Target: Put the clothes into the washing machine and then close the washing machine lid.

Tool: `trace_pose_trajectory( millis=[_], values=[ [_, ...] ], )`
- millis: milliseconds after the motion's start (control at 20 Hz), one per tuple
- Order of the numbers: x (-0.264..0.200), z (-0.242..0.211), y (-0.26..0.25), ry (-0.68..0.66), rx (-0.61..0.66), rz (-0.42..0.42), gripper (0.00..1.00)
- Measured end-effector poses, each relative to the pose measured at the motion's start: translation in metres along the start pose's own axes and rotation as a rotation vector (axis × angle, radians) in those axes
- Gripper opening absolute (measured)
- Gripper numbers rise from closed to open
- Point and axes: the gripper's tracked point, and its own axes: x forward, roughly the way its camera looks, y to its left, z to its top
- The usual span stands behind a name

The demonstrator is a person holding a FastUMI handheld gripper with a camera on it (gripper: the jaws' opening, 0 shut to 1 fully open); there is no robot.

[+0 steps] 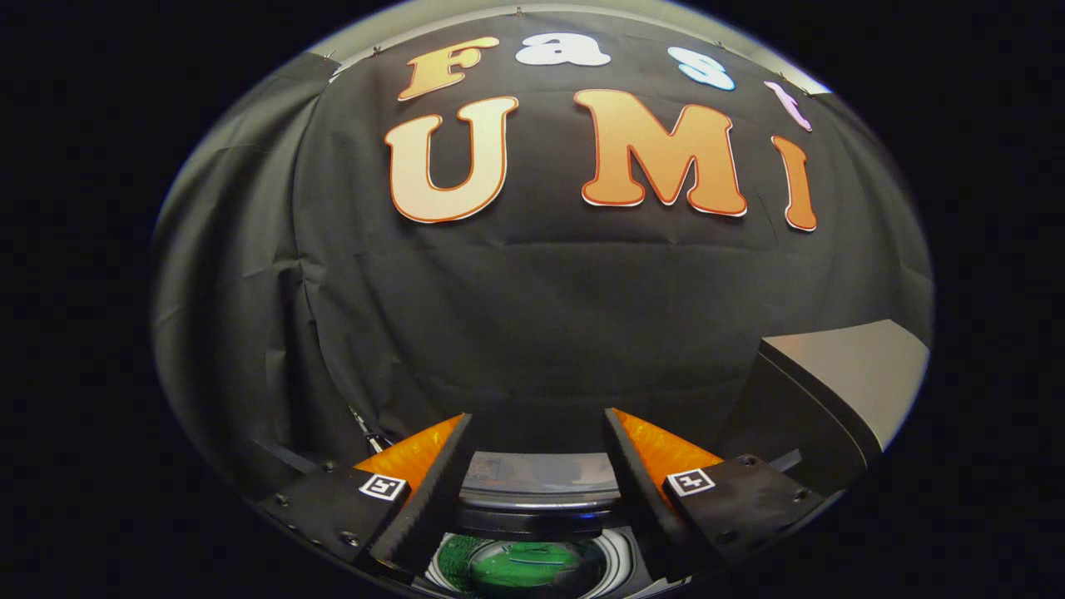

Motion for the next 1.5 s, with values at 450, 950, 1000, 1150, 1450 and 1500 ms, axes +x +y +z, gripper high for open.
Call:
trace_pose_trajectory(
  millis=[450,950,1000,1150,1450,1500],
  values=[
    [-0.033,-0.092,0.0,0.134,0.038,-0.008,0.98],
    [-0.04,-0.126,0.0,0.202,0.061,-0.008,0.98],
    [-0.045,-0.113,0.001,0.178,0.06,-0.003,0.98],
    [-0.072,-0.056,-0.001,0.069,0.041,0.014,0.98],
    [-0.137,0.054,-0.035,-0.123,0.005,0.039,0.98],
    [-0.145,0.066,-0.043,-0.144,-0.001,0.038,0.98]
  ],
)
